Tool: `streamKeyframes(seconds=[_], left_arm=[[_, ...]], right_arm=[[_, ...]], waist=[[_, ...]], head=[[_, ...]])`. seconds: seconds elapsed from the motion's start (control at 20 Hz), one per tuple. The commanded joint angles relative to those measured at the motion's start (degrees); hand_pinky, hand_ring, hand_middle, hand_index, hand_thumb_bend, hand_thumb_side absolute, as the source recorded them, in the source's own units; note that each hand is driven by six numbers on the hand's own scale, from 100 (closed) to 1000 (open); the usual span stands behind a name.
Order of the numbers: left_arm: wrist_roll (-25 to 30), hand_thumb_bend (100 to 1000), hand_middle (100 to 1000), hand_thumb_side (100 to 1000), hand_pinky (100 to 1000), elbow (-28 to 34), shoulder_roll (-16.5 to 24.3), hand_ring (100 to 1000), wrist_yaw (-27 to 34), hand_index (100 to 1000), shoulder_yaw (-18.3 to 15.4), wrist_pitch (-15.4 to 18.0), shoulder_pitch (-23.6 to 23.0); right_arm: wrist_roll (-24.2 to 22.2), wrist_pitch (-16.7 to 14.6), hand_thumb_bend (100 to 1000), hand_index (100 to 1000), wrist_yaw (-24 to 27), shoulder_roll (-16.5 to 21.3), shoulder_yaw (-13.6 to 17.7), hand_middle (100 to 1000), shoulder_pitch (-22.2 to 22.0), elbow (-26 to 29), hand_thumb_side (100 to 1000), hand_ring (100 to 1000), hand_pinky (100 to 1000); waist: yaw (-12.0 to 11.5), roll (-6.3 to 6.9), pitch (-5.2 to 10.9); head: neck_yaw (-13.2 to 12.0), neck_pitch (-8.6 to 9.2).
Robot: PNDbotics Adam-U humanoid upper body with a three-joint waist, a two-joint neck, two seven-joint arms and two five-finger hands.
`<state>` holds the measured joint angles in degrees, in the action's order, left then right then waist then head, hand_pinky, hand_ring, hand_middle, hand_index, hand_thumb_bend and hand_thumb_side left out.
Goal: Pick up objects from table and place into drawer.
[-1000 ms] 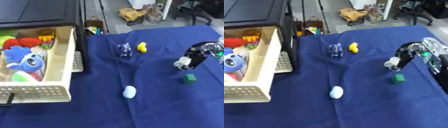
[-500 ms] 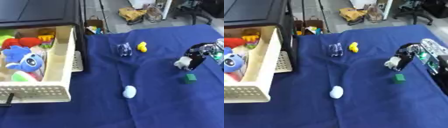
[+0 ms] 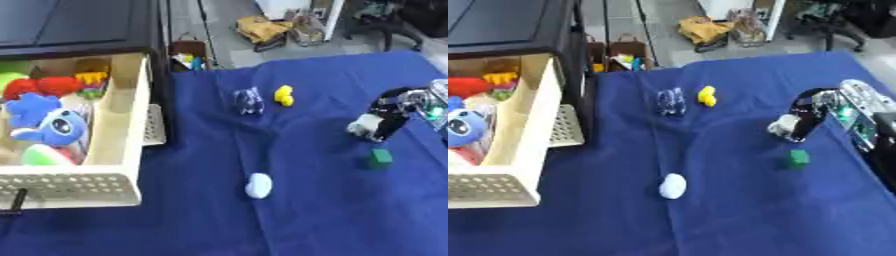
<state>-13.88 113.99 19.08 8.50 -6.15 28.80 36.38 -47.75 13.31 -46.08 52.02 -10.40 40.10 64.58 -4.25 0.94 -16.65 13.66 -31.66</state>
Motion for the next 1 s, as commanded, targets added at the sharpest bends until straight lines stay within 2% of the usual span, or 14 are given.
streamKeyframes(seconds=[0.05,1.0], left_arm=[[0.01,318,594,1000,486,0.60,0.45,541,-0.09,763,0.02,-0.22,0.66],[0.17,324,593,1000,485,0.60,0.77,541,0.14,763,0.02,-0.36,0.70]], right_arm=[[0.87,0.19,214,766,0.12,1.42,0.40,550,1.09,0.35,356,860,822],[2.10,1.50,192,744,1.12,3.81,1.17,542,1.77,6.23,417,856,822]], waist=[[0.10,-0.22,0.99],[0.72,-0.97,1.77]], head=[[0.16,0.56],[-0.20,0.52]])
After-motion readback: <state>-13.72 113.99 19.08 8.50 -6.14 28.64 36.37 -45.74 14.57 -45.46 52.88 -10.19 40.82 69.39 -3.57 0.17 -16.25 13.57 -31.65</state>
